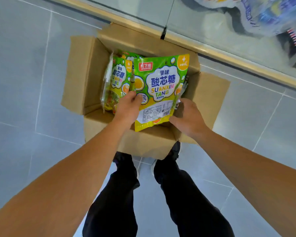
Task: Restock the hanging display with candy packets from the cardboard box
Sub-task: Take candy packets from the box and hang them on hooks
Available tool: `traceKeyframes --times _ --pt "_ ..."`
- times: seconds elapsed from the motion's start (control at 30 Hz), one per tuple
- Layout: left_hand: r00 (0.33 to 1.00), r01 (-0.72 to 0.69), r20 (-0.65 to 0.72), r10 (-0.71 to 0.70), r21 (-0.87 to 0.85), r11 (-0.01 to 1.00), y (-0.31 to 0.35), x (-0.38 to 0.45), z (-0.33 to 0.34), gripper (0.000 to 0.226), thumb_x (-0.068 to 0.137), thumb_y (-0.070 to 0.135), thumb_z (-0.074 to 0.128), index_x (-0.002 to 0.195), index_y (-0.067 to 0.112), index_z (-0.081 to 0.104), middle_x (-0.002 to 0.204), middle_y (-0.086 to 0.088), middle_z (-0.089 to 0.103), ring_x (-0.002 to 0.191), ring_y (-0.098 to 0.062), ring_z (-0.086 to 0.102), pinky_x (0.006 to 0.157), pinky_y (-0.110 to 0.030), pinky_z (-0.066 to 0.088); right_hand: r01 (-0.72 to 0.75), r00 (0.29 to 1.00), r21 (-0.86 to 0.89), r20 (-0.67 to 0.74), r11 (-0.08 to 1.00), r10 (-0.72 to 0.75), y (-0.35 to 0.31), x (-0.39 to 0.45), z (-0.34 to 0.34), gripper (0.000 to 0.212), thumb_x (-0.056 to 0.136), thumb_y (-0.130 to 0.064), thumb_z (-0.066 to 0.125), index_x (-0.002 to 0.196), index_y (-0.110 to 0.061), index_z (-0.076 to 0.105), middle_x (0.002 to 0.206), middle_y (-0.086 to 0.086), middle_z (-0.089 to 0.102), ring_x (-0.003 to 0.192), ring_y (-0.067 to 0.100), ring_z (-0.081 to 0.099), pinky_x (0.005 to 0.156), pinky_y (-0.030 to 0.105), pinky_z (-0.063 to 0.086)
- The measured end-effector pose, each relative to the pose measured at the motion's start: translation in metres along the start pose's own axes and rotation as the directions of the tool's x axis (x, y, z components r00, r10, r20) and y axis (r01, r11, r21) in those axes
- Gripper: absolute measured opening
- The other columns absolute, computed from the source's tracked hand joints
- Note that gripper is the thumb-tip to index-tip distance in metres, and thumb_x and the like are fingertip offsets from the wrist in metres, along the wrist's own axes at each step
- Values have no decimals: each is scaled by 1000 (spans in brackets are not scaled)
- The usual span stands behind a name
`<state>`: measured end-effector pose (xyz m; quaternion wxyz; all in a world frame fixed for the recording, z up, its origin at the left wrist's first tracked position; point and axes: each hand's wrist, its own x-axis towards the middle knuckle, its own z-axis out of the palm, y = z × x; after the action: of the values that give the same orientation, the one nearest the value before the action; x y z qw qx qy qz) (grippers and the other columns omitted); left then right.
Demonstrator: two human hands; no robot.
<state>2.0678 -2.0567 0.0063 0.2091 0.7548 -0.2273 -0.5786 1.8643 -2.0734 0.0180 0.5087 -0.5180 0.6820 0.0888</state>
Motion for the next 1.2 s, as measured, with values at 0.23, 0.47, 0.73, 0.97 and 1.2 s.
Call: traceKeyframes --times 0.23,0.47,0.73,0.97,1.2 --pt "996 79 74 -57 -333 940 86 -106 -79 25 96 24 52 78 21 69 90 -6 71 80 -24 64 74 -42 53 52 998 339 5 939 -57 -91 -104 -67 65 63 -47 79 121 -34 53 113 -12 68 106 12 64 97 39 50" --pt "997 13 75 23 -448 894 189 -228 -143 21 95 22 57 103 6 66 111 -20 69 99 -36 64 94 -62 48 121 992 549 -27 827 -127 -189 -236 -133 30 79 -18 79 106 -23 68 104 -3 75 98 19 71 91 44 55" --pt "987 -148 19 160 -292 945 258 -348 -186 13 83 30 66 82 18 70 76 -2 71 71 -20 65 71 -32 52 261 965 533 -166 805 -203 -241 -387 -178 11 83 -11 76 91 -18 75 86 -7 76 76 6 70 74 29 49" --pt "863 -172 411 295 -310 935 301 -460 -183 23 96 24 60 118 24 56 110 -1 65 99 -23 65 88 -40 52 397 664 -49 -674 916 -324 -285 -472 -190 27 84 -28 74 109 -20 71 94 9 74 92 30 66 66 30 36" --pt "792 -297 345 503 -502 812 343 -496 -176 24 98 20 55 122 19 59 107 -3 72 84 -14 69 58 -26 52 561 561 -358 -500 747 -660 -284 -521 -196 70 78 -47 58 141 -17 51 140 3 54 132 17 44 111 37 39"
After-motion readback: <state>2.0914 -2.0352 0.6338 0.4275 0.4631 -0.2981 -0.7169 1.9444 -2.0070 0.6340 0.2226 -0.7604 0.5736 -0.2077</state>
